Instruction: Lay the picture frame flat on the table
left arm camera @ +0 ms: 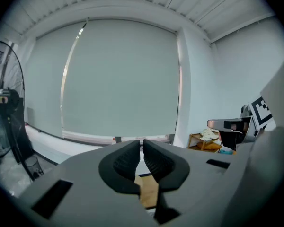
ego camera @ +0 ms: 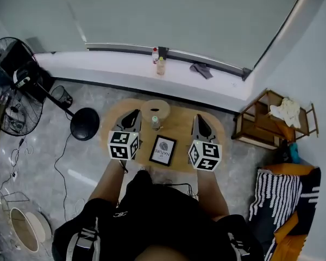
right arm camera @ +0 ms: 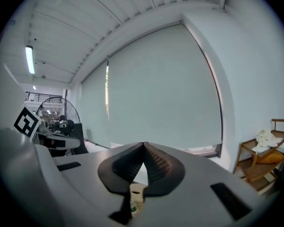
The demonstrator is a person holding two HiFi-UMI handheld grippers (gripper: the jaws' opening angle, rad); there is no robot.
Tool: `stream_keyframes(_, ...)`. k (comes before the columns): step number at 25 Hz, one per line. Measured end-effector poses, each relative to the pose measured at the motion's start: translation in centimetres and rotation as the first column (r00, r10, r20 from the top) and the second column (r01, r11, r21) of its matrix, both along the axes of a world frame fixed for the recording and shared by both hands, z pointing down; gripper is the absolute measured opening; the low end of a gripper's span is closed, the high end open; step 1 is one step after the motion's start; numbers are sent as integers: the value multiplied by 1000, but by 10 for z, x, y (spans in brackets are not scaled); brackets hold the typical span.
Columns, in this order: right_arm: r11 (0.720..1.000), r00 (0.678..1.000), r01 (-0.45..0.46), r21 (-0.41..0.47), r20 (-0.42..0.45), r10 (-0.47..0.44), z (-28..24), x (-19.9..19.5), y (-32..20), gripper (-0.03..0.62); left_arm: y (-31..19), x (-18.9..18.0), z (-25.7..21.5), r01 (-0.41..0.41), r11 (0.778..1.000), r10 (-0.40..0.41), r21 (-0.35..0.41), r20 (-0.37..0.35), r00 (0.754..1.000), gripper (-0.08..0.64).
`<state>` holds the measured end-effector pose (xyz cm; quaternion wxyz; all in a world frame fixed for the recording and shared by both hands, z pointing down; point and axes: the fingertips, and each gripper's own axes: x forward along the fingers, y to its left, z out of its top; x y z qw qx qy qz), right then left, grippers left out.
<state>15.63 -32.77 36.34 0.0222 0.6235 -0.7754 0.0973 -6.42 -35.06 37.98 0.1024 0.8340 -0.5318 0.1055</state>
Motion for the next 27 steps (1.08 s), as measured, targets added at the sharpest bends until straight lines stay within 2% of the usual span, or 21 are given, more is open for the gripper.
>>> stream_keyframes(4, 996, 999, 0, 87, -45, 4, -40, 2, 12, 12, 14, -16, -57, 37, 993, -36, 109, -4, 999, 38)
stream_keyframes(7, 991, 997, 11, 132, -75, -2, -56, 1, 23, 12, 28, -24, -78, 60, 987, -59, 152, -11, 998, 38)
stream_keyframes(13, 988, 998, 5, 154, -64, 5, -67, 9, 36, 12, 44, -20, -82, 67, 983, -68, 173, 1, 998, 38)
stream_keyframes(27, 983, 998, 15, 182, -56, -5, -72, 24, 34, 12, 47, 3, -88, 64, 978, -71, 200, 27, 997, 38)
